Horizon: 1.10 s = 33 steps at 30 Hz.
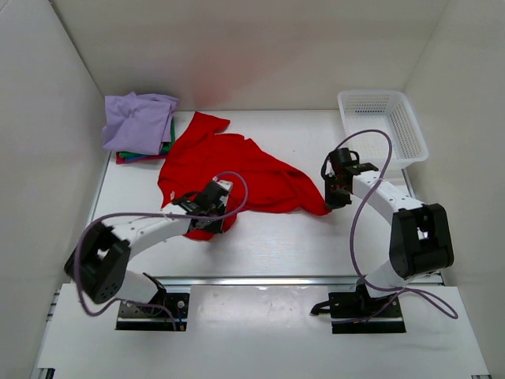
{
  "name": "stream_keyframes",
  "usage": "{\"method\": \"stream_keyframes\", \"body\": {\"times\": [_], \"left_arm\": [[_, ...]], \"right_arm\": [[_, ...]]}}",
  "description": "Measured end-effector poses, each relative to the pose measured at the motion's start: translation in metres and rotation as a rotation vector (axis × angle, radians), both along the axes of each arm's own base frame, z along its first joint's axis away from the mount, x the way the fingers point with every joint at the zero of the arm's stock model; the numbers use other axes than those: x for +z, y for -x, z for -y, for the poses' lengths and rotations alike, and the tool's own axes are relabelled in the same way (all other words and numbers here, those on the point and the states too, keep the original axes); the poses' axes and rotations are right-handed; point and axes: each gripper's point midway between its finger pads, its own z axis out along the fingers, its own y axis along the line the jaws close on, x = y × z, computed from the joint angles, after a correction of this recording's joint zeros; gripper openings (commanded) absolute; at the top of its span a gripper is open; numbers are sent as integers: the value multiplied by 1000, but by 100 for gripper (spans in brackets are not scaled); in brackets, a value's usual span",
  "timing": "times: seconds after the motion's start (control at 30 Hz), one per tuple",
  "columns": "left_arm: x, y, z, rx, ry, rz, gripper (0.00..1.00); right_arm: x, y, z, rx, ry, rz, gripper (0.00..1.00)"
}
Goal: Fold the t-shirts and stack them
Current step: Flatten out the tshirt
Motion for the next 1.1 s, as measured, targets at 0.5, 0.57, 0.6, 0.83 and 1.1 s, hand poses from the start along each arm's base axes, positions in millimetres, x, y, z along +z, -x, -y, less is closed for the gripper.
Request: {"method": "stream_keyframes", "body": {"times": [0.5, 0.57, 0.6, 0.83, 1.1], "left_arm": [[244, -3, -109, 245, 239, 568, 0], [262, -7, -111, 262, 246, 620, 0], [271, -9, -115, 278, 245, 645, 0], [355, -5, -111, 230, 288, 835, 0], [377, -110, -124, 284, 241, 743, 0]], "right_arm": [[93, 1, 35, -40, -28, 238, 0], [115, -3, 37, -44, -48, 306, 0], [136, -4, 35, -38, -66, 371, 0], [236, 3, 7, 101, -163, 647, 0], [307, -82, -15, 170, -200, 704, 0]]}}
